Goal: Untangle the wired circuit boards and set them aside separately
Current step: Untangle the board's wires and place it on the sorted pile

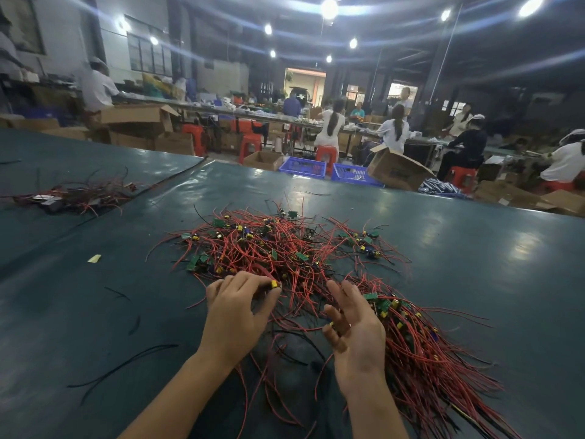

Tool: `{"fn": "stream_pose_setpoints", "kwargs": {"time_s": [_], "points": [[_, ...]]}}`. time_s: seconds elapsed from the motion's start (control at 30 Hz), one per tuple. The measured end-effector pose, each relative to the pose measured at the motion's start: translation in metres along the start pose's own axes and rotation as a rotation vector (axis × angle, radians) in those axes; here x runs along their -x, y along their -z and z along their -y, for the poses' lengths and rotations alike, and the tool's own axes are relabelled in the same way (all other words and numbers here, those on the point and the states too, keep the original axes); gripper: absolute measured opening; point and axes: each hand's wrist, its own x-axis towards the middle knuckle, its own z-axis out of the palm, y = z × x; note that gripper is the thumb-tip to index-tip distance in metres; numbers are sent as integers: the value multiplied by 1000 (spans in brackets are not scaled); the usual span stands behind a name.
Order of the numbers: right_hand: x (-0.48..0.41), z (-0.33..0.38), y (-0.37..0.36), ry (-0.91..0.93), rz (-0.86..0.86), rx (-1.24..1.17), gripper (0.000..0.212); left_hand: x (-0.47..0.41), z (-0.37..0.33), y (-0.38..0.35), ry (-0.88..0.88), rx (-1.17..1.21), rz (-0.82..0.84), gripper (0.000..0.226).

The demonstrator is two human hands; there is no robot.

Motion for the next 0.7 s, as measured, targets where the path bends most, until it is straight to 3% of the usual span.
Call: {"fn": "stream_pose_setpoints", "kwargs": {"time_s": [0.1,0.27,0.33,0.47,0.7], "points": [[1,-5,-4,69,46,161,20,1,-14,3,-161,127,38,30],[7,-11,-11,207,176,347,20,6,-20,0,-409,142,205,22],[6,-13,-10,197,172,372,13,7,-20,1,-413,127,249,22],[1,-16,-6,151,56,364,19,7,-23,4,-325,110,233,28],[-7,-16,0,198,-137,224,12,6,-20,4,-230,60,131,11]]}}
